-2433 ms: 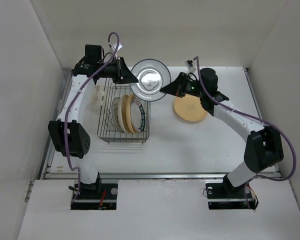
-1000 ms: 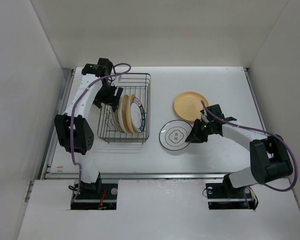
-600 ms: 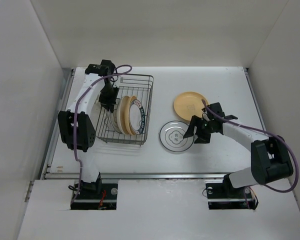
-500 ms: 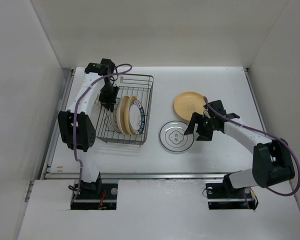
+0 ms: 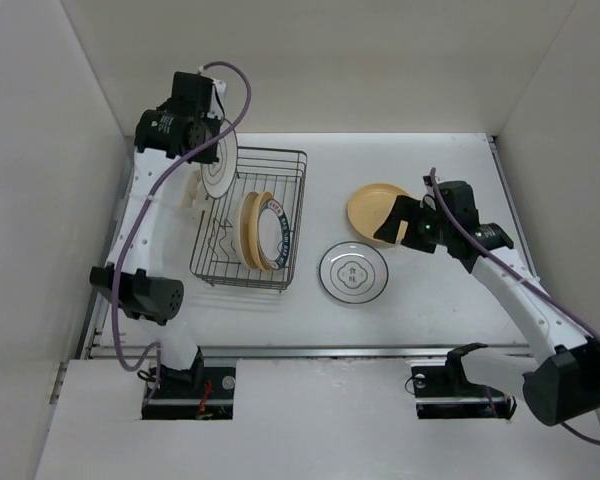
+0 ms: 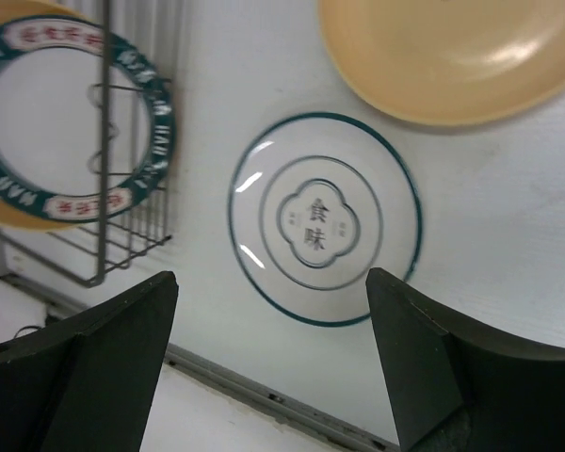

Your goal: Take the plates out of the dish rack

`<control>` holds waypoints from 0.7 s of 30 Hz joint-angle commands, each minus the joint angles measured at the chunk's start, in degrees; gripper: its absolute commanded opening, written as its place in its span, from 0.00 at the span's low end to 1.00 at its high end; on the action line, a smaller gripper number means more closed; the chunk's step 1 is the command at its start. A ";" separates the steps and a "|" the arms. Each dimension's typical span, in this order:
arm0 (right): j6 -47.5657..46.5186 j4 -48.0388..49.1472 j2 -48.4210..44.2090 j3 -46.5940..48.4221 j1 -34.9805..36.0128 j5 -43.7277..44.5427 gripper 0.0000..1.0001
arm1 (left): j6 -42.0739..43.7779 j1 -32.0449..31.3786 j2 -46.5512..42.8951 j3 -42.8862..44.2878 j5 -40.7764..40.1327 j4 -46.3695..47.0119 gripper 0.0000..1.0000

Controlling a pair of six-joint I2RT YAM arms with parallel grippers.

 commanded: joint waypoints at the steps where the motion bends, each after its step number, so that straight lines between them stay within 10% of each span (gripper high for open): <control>1: -1.48 9.15 -2.67 3.31 1.67 -6.30 0.87 | 0.85 -0.74 -8.15 1.42 -5.13 10.70 0.00; 14: 6.86 33.42 1.45 6.66 4.84 -19.42 0.87 | -5.74 -0.75 -1.49 2.92 57.82 3.69 0.00; 21: 8.88 36.24 7.08 6.05 5.37 -17.22 0.87 | -6.35 -0.75 -0.95 -2.80 69.66 5.36 0.00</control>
